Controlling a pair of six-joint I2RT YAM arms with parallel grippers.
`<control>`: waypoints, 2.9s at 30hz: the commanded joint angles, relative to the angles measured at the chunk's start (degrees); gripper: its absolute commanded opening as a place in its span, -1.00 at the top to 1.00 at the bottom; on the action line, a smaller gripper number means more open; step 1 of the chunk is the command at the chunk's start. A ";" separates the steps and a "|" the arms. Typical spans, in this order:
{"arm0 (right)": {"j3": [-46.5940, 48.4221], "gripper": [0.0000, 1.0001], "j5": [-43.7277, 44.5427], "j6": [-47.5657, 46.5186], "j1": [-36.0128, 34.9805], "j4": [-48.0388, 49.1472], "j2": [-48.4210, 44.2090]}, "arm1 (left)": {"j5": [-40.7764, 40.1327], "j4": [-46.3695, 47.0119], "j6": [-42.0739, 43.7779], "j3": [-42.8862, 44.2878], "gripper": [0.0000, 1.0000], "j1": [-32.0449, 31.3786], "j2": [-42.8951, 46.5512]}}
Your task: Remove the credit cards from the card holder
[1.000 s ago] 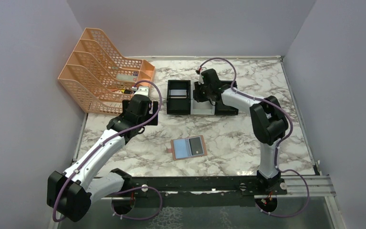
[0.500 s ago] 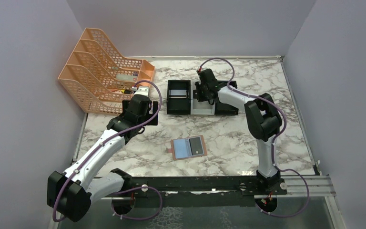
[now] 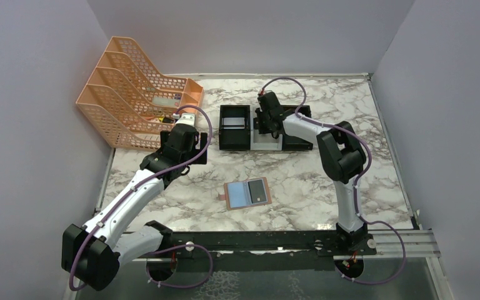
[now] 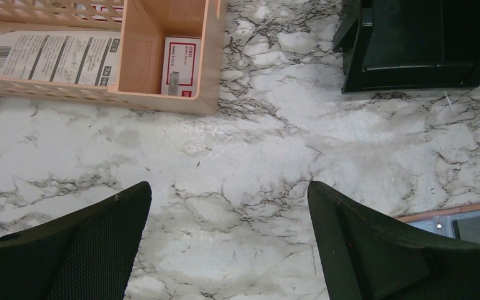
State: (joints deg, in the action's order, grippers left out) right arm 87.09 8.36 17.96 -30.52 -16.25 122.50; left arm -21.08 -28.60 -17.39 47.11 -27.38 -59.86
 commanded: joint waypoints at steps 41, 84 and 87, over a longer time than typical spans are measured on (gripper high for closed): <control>-42.09 -0.65 -20.06 8.95 0.64 22.12 -48.89 | 24.98 11.75 -5.93 -3.46 -0.98 0.57 2.42; -60.22 0.39 -50.21 24.17 0.73 32.20 -36.35 | 39.11 42.76 -34.03 -14.23 -0.99 -14.54 -20.92; -59.93 0.41 -50.13 24.21 0.75 32.42 -34.72 | 39.17 42.66 -34.02 -14.55 -0.38 -14.63 -21.19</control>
State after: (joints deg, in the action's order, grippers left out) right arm 25.78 -40.23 41.74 -29.98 13.61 85.82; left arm 19.55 12.32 -51.18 31.46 -41.50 -80.44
